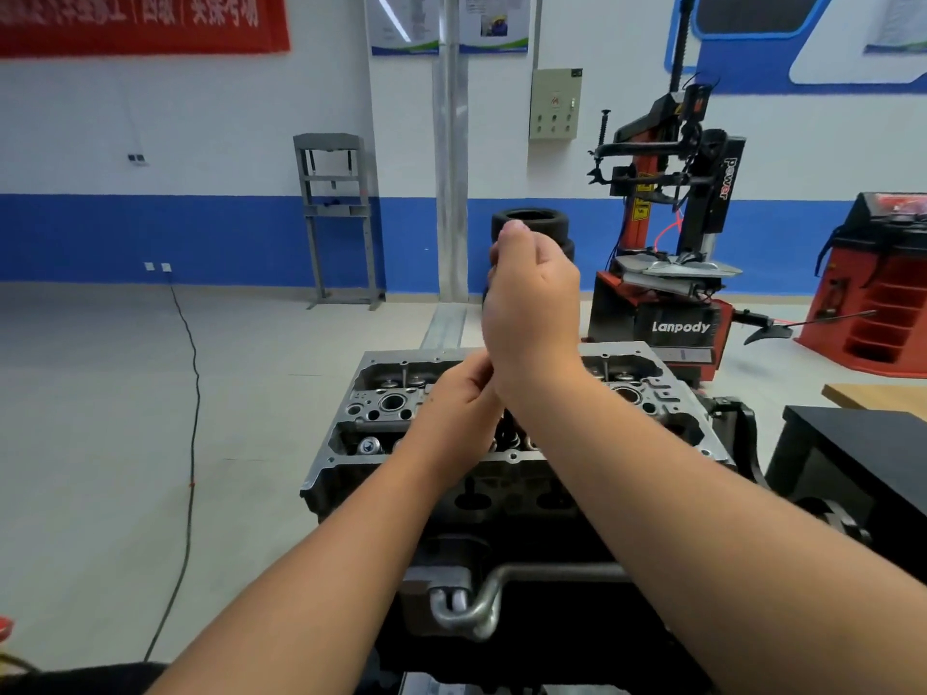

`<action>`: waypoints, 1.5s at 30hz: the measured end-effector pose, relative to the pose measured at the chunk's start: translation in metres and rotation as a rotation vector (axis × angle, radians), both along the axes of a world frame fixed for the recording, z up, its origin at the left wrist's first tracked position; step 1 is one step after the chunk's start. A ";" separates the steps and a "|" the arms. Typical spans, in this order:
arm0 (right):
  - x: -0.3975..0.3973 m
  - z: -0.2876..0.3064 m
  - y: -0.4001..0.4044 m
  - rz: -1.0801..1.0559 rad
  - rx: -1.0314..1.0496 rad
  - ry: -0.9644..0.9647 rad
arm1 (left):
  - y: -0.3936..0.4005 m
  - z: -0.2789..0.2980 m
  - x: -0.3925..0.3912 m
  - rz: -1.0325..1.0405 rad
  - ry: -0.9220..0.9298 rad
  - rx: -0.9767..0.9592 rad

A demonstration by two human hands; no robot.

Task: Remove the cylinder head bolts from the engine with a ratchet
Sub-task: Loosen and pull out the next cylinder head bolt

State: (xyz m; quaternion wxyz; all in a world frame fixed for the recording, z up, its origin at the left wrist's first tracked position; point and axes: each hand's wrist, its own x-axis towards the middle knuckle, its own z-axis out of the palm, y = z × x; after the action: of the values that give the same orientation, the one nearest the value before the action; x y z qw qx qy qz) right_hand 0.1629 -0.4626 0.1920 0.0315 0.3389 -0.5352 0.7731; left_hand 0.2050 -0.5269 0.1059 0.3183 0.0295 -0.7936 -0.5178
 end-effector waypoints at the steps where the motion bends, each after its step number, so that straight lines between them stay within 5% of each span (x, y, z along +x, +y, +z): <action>1: -0.006 0.007 0.003 0.123 0.042 -0.042 | 0.000 -0.001 -0.001 -0.018 0.012 0.024; 5: -0.037 0.027 0.021 0.674 0.283 -0.162 | -0.002 -0.005 -0.005 -0.051 -0.004 0.058; 13: -0.034 0.029 0.022 0.731 0.353 -0.154 | -0.004 0.000 -0.011 -0.084 -0.061 0.122; 17: -0.036 0.035 0.026 0.757 0.388 -0.214 | 0.006 0.008 -0.022 -0.151 -0.017 0.368; 21: -0.027 0.039 0.026 0.535 0.447 -0.188 | 0.010 0.004 -0.031 -0.059 -0.035 0.337; 26: -0.019 0.074 0.039 -0.386 0.969 0.790 | 0.008 -0.002 -0.033 0.021 -0.033 0.268; 39: -0.002 0.125 0.050 -0.071 1.353 0.996 | 0.003 -0.006 -0.027 -0.061 -0.013 0.274; 45: -0.005 0.100 0.037 -0.458 1.323 1.064 | 0.005 -0.004 -0.028 -0.054 -0.017 0.265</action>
State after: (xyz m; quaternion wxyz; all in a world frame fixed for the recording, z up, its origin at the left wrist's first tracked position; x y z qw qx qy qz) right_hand 0.1576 -0.4252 0.2918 0.2282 0.4875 -0.8426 0.0187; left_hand 0.1775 -0.5216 0.1019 0.2909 0.0542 -0.7214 -0.6261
